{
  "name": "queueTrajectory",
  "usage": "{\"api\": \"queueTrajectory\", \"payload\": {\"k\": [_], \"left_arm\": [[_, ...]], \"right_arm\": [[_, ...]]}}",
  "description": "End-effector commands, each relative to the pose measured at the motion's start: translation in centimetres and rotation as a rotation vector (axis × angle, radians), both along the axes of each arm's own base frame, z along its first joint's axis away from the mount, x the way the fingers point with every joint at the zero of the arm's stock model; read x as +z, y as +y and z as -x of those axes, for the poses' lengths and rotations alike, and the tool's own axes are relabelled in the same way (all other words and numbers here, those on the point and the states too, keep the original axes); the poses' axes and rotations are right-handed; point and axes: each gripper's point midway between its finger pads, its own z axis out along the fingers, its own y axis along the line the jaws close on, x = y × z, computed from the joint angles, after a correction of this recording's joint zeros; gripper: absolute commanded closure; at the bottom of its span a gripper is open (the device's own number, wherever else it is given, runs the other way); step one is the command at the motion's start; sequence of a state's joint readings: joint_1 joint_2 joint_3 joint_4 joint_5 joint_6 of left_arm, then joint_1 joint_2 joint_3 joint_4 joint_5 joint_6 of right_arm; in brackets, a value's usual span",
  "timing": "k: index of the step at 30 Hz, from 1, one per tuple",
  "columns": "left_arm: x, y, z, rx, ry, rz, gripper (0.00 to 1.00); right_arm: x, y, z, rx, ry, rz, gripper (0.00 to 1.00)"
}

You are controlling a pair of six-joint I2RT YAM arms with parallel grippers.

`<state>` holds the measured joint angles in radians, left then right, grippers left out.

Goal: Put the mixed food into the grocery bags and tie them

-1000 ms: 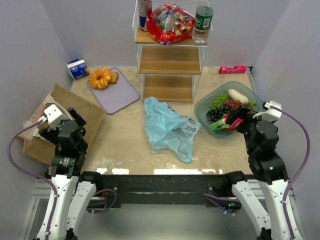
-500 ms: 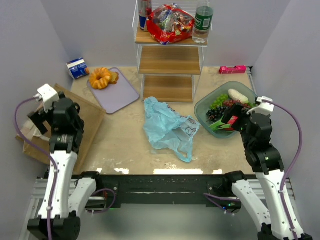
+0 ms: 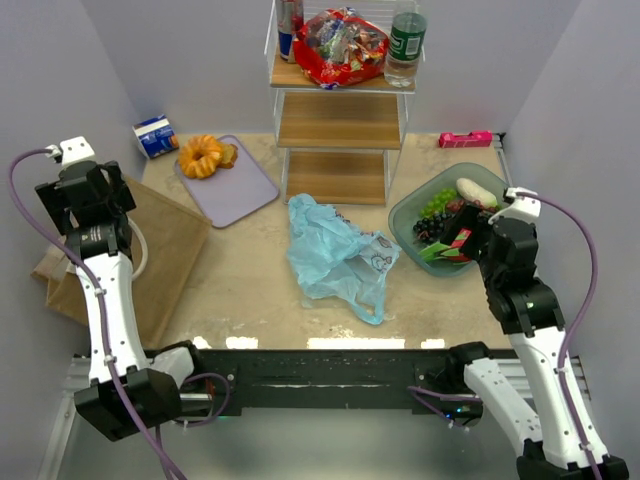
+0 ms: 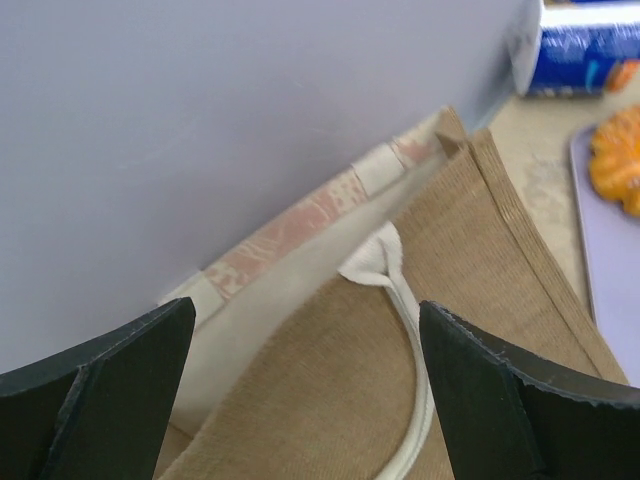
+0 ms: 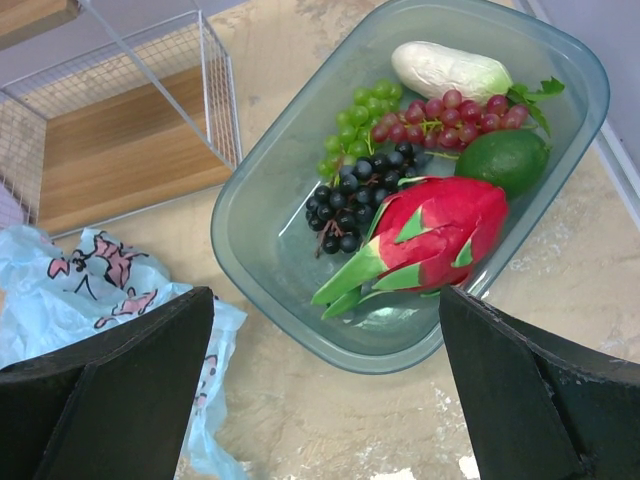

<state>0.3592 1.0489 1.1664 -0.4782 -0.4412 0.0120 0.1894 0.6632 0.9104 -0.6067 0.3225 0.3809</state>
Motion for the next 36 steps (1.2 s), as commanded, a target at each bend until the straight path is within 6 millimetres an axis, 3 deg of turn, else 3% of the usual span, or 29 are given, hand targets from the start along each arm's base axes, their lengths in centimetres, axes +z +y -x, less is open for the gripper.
{"api": "queueTrajectory", "payload": {"k": [1, 7, 13, 16, 21, 27, 30, 31, 33, 34, 36], "left_arm": [[-1.3, -1.4, -0.9, -0.121, 0.057, 0.07, 0.0], [-3.0, -0.2, -0.4, -0.065, 0.095, 0.097, 0.0], [-6.2, 0.4, 0.6, 0.017, 0.142, 0.147, 0.0], [-7.6, 0.1, 0.5, 0.004, 0.152, 0.179, 0.0], [-8.5, -1.5, 0.7, -0.05, 0.145, 0.236, 0.1], [-7.2, -2.5, 1.5, -0.096, 0.119, 0.225, 0.32], [-7.6, -3.6, 1.6, -0.136, 0.117, 0.267, 0.53], [-7.5, -4.6, 1.3, -0.183, 0.1, 0.29, 0.63], [-7.0, -6.0, 1.0, -0.249, 0.056, 0.325, 0.74], [-6.1, -7.7, 0.7, -0.33, 0.009, 0.349, 0.84], [-5.1, -9.1, 0.3, -0.405, -0.051, 0.367, 0.91]], "right_arm": [[2.1, -0.1, -0.1, -0.001, -0.045, -0.001, 0.01], [2.6, -0.6, 0.7, -0.013, -0.05, 0.013, 0.01], [2.9, -0.6, 1.0, -0.015, -0.057, 0.003, 0.01], [2.9, -0.5, 1.1, -0.01, -0.059, 0.002, 0.01], [2.6, -0.8, 1.3, -0.025, -0.052, 0.007, 0.01], [2.5, -0.9, 1.5, -0.028, -0.057, 0.008, 0.01], [2.6, -0.9, 1.6, -0.025, -0.064, 0.005, 0.01], [2.6, -1.0, 1.6, -0.031, -0.066, 0.006, 0.01], [2.8, -0.9, 1.5, -0.026, -0.073, 0.005, 0.02], [2.8, -0.8, 1.5, -0.023, -0.072, 0.006, 0.02], [3.1, -0.6, 1.3, -0.012, -0.075, 0.002, 0.03]]}}
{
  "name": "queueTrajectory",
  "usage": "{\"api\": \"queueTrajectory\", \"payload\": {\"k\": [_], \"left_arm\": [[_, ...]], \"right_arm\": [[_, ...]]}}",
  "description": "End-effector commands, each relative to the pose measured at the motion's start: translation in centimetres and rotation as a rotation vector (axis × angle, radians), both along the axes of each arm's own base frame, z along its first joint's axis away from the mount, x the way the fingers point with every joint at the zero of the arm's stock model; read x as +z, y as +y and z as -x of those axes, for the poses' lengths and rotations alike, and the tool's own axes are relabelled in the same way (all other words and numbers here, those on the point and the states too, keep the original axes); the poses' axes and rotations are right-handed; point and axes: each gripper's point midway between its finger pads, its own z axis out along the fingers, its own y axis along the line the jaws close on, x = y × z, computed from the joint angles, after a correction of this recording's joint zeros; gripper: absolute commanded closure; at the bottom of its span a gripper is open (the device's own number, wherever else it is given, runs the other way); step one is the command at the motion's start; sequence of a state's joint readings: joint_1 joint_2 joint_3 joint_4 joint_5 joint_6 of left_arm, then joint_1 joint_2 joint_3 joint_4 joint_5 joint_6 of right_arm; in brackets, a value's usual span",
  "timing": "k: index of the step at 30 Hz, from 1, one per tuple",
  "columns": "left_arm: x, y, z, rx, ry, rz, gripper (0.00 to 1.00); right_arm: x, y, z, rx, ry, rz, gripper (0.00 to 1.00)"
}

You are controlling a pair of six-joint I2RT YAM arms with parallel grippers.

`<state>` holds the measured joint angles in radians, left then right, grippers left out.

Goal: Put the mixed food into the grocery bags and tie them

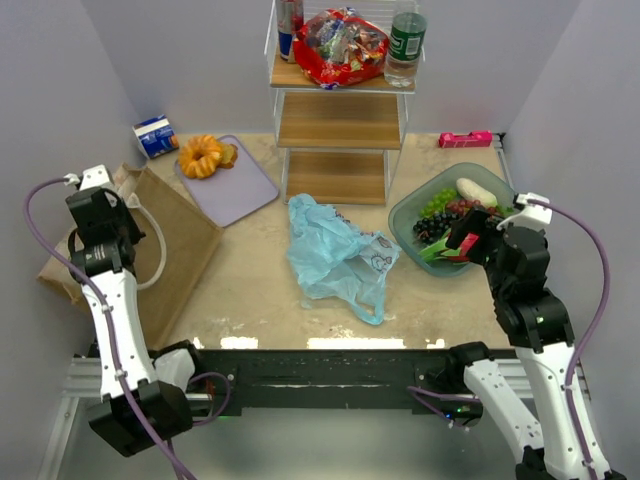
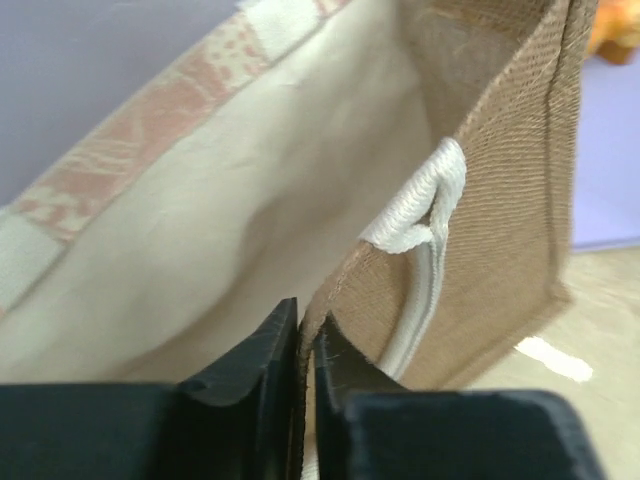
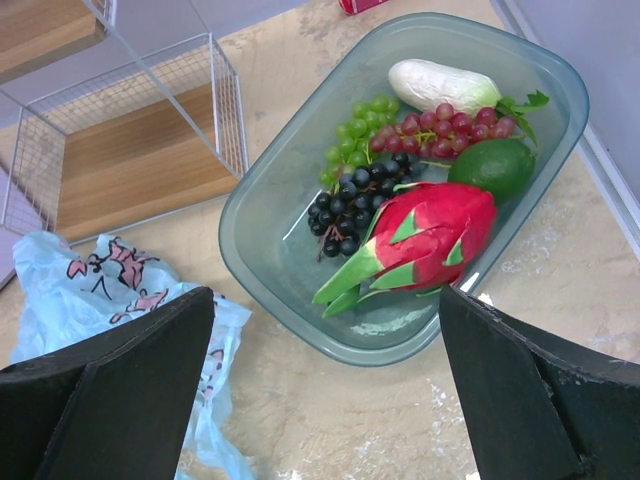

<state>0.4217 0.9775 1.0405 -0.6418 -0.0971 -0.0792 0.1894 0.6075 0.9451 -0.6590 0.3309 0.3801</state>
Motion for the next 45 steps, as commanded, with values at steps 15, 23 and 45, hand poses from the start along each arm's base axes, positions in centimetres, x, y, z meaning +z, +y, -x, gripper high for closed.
{"api": "queueTrajectory", "payload": {"k": [15, 23, 45], "left_arm": [[10.0, -17.4, -1.4, -0.609, -0.522, 0.402, 1.0], [7.5, -21.8, -1.5, -0.664, -0.49, 0.506, 1.0], [3.2, -39.2, 0.6, -0.961, -0.329, 0.623, 0.94]], "right_arm": [[4.2, 5.6, -1.7, 0.26, -0.087, -0.153, 0.07], [1.8, 9.0, -4.2, 0.393, -0.002, -0.233, 0.11], [2.0, 21.5, -4.3, 0.626, -0.02, -0.496, 0.08]]}}
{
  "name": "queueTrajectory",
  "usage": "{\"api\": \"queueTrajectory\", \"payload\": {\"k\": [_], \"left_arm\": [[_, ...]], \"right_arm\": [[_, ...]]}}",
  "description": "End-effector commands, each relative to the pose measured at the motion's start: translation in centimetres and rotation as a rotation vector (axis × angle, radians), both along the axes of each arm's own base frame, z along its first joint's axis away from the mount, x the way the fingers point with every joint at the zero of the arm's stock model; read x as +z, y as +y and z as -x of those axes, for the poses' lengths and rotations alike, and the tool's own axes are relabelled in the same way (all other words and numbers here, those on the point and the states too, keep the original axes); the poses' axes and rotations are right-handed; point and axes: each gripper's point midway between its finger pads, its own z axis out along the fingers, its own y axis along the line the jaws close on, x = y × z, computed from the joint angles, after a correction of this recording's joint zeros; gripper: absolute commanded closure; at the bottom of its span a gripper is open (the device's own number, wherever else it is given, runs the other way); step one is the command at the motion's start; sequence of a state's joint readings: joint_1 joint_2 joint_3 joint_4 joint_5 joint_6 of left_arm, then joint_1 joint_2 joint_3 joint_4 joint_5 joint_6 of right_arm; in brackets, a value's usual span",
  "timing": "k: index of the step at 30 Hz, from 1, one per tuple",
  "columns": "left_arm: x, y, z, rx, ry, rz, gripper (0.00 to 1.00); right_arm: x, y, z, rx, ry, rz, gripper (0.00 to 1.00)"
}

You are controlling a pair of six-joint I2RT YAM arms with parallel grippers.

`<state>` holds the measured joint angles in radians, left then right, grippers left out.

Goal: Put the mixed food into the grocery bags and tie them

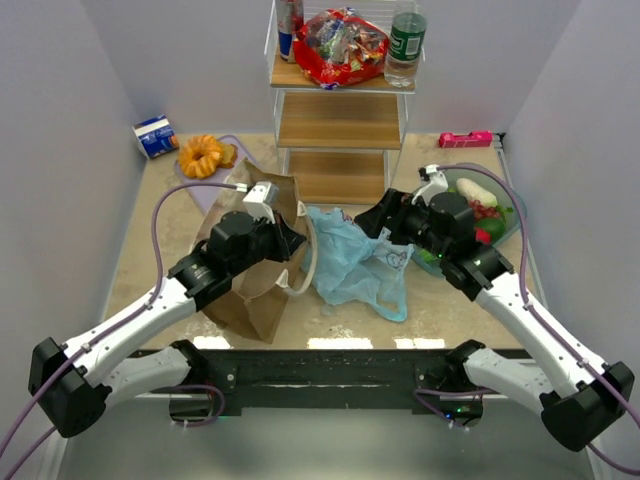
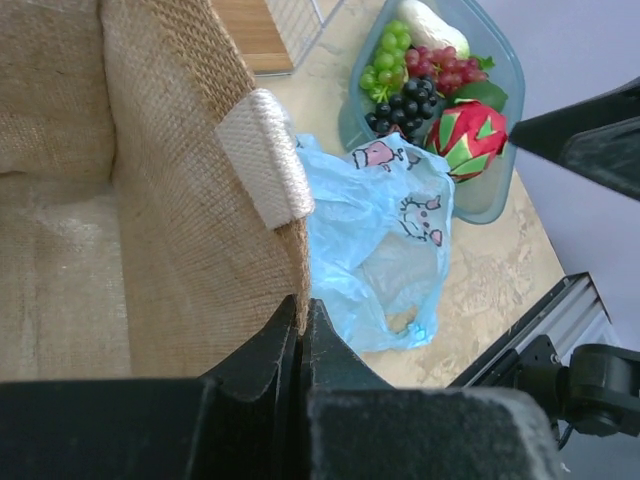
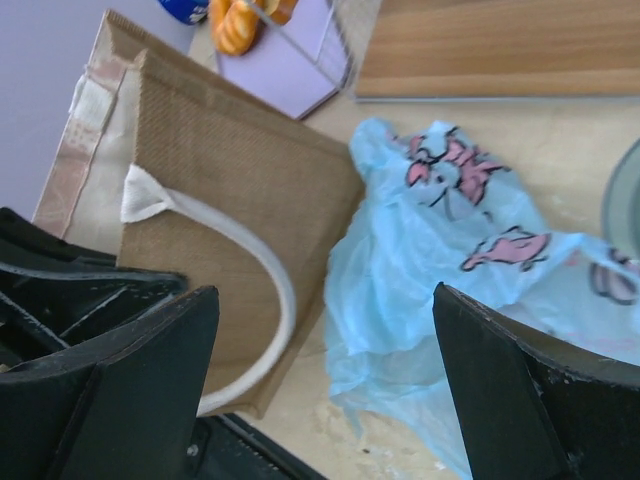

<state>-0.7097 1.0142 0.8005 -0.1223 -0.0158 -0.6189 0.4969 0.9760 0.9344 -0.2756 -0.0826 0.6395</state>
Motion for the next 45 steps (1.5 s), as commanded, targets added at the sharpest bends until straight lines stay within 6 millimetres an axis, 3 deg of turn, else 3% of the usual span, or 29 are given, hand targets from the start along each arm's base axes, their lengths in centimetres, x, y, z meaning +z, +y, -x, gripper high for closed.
{"api": "queueTrajectory", "payload": {"k": [1, 2, 5, 8, 11, 14, 15, 17, 26, 29, 33, 35, 38, 41, 43, 45], "left_arm": [[4.3, -0.8, 0.0, -0.019, -0.106, 0.105, 0.88], [4.8, -0.5, 0.3, -0.022, -0.129, 0.107, 0.74], [4.9, -0.1, 1.3, -0.063, -0.146, 0.083, 0.59], [4.0, -0.3, 2.6, -0.132, -0.133, 0.048, 0.52], [2.6, -0.3, 3.6, -0.182, -0.116, 0.023, 0.49], [2.0, -0.5, 4.2, -0.218, -0.111, 0.025, 0.48], [1.9, -0.5, 4.3, -0.224, -0.106, 0.026, 0.48], [1.7, -0.8, 4.7, -0.252, -0.109, 0.029, 0.47], [1.2, -1.3, 5.6, -0.355, -0.162, -0.01, 0.45], [1.3, -1.4, 5.8, -0.392, -0.187, -0.04, 0.41], [2.5, 0.2, 4.4, -0.325, -0.244, -0.156, 0.29], [5.5, 2.5, 2.2, -0.178, -0.34, -0.231, 0.21], [9.6, 5.8, 0.6, 0.006, -0.444, -0.282, 0.1], [13.5, 8.4, -0.2, 0.155, -0.527, -0.289, 0.0], [14.1, 10.4, -1.2, 0.254, -0.513, -0.368, 0.0], [12.1, 11.8, -2.4, 0.284, -0.443, -0.471, 0.0]], "right_arm": [[4.1, 2.5, 0.2, -0.002, -0.08, -0.179, 0.08], [4.1, 2.9, 0.2, 0.005, -0.077, -0.191, 0.08], [4.5, 4.5, 0.1, 0.028, -0.07, -0.233, 0.08], [5.4, 6.7, 0.5, 0.065, -0.076, -0.257, 0.08], [4.7, 9.4, 0.2, 0.087, -0.052, -0.231, 0.08], [5.2, 11.7, 0.6, 0.115, -0.054, -0.221, 0.09], [4.1, 12.2, 0.1, 0.099, -0.037, -0.192, 0.1], [4.5, 13.2, 0.3, 0.104, -0.04, -0.184, 0.11], [1.1, 15.2, -1.9, 0.033, 0.006, -0.078, 0.14], [-0.3, 15.2, -2.7, 0.009, 0.024, -0.006, 0.25], [-2.1, 13.5, -2.9, -0.037, 0.044, 0.09, 0.8], [-1.6, 11.6, -3.1, -0.105, 0.021, 0.118, 0.93], [-1.9, 9.5, -3.2, -0.141, 0.004, 0.166, 1.0], [-1.9, 7.4, -3.4, -0.163, 0.005, 0.222, 1.0], [-2.2, 6.0, -3.5, -0.177, 0.017, 0.242, 1.0], [-3.0, 5.3, -3.3, -0.158, 0.033, 0.25, 1.0]]}}
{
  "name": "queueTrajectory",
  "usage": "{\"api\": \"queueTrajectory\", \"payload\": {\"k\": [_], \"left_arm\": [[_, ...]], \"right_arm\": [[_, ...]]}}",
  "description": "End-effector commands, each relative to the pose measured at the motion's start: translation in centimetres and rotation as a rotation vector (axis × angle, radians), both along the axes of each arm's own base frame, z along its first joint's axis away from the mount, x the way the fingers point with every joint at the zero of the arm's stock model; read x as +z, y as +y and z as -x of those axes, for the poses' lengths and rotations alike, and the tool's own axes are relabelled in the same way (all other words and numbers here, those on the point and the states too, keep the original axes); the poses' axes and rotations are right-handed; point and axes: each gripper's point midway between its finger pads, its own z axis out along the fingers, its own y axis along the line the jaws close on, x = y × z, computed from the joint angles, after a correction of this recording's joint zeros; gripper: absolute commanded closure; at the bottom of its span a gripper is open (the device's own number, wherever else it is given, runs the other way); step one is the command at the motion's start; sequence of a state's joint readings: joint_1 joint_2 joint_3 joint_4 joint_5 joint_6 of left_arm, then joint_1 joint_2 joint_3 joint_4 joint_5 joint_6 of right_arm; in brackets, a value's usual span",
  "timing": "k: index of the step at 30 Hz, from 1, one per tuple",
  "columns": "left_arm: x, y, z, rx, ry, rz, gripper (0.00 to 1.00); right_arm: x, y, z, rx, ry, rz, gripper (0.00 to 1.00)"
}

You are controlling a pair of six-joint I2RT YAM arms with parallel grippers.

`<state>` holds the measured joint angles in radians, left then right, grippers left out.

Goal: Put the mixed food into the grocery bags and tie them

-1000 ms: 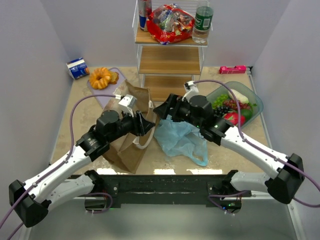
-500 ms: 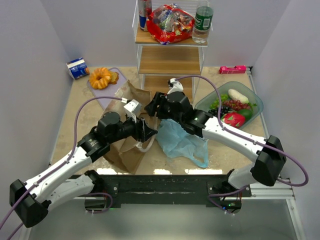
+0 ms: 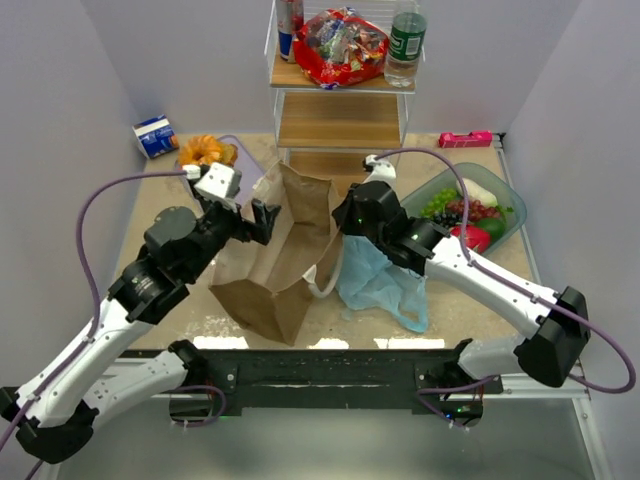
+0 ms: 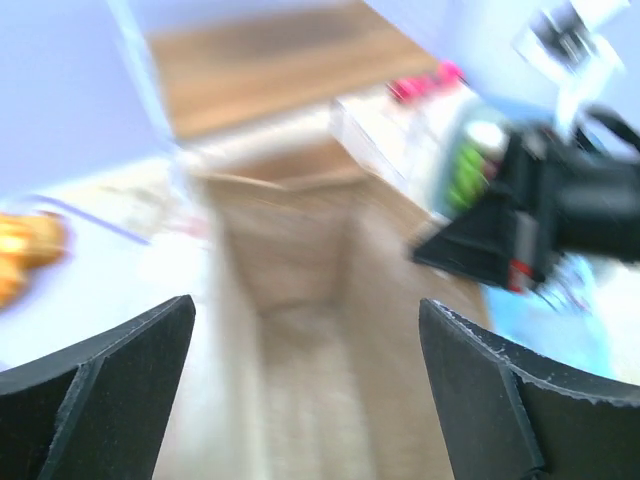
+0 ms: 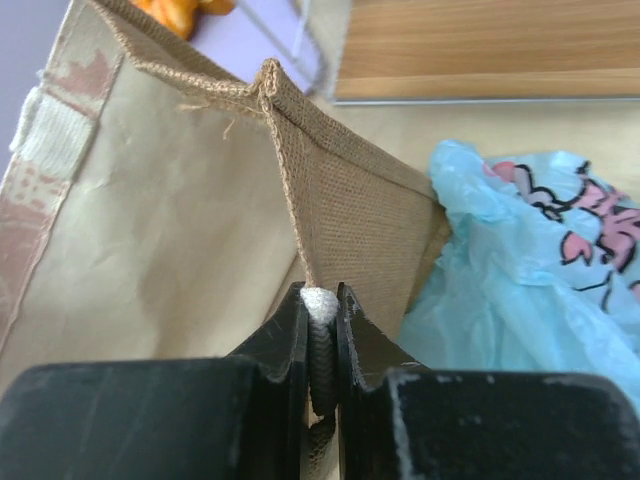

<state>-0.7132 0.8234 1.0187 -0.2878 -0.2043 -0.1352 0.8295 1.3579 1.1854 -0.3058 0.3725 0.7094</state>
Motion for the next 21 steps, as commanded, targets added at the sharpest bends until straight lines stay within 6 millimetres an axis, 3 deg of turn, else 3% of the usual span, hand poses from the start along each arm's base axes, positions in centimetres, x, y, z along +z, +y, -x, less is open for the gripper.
{"api": "queueTrajectory", "payload": {"k": [1, 3, 4, 6, 12, 14, 21], "left_arm": [[-0.6, 4.5, -2.8, 0.207, 0.029, -0.16, 0.0], [-2.1, 5.6, -3.9, 0.195, 0.086, -0.142, 0.0], [-3.7, 4.9, -3.8, 0.128, 0.121, -0.136, 0.0], [-5.0, 5.4, -4.3, 0.136, 0.157, -0.126, 0.0], [-8.5, 3.3, -3.9, -0.007, 0.25, -0.115, 0.0], [-8.4, 2.0, -3.4, -0.086, 0.246, -0.08, 0.0], [-8.6, 0.6, -3.5, -0.155, 0.246, -0.045, 0.08]], "right_arm": [[-0.2, -4.1, -0.6, -0.057, -0.013, 0.057, 1.0], [-0.6, -4.9, -0.4, -0.057, -0.008, 0.051, 1.0], [-0.7, -5.3, -0.5, -0.065, -0.008, 0.053, 1.0], [-1.1, -5.8, -0.3, -0.066, -0.005, 0.063, 1.0], [-1.4, -6.7, -0.1, -0.071, 0.002, 0.084, 1.0], [-1.4, -7.0, -0.1, -0.077, -0.001, 0.087, 1.0], [-1.2, -7.5, 0.1, -0.084, -0.005, 0.106, 1.0]]}}
